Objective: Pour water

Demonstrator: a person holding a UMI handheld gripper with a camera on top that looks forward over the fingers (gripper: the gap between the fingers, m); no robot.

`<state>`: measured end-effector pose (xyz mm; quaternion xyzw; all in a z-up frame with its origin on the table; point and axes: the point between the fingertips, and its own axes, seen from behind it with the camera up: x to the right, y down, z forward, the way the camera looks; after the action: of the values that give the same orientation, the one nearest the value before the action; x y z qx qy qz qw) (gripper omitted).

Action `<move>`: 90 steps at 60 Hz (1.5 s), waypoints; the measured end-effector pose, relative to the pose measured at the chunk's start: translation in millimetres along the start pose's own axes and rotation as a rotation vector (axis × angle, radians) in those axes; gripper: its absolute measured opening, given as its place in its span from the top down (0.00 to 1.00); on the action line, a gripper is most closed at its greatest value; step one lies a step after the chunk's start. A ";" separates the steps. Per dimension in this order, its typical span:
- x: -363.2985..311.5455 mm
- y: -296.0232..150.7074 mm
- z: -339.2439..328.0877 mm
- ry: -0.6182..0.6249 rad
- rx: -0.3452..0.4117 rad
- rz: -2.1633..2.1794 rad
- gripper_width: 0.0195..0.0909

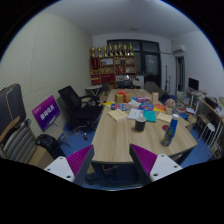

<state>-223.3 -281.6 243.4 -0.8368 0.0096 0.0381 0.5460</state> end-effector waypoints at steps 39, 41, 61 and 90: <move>244.2 37.4 90.2 0.207 0.133 -0.001 0.14; 264.1 37.7 109.1 0.216 0.142 -0.005 0.13; 373.7 28.2 265.0 0.203 0.204 0.021 0.13; 393.4 38.3 319.9 0.195 0.133 0.085 0.57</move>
<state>149.6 5.6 51.0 -0.7974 0.1006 -0.0210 0.5947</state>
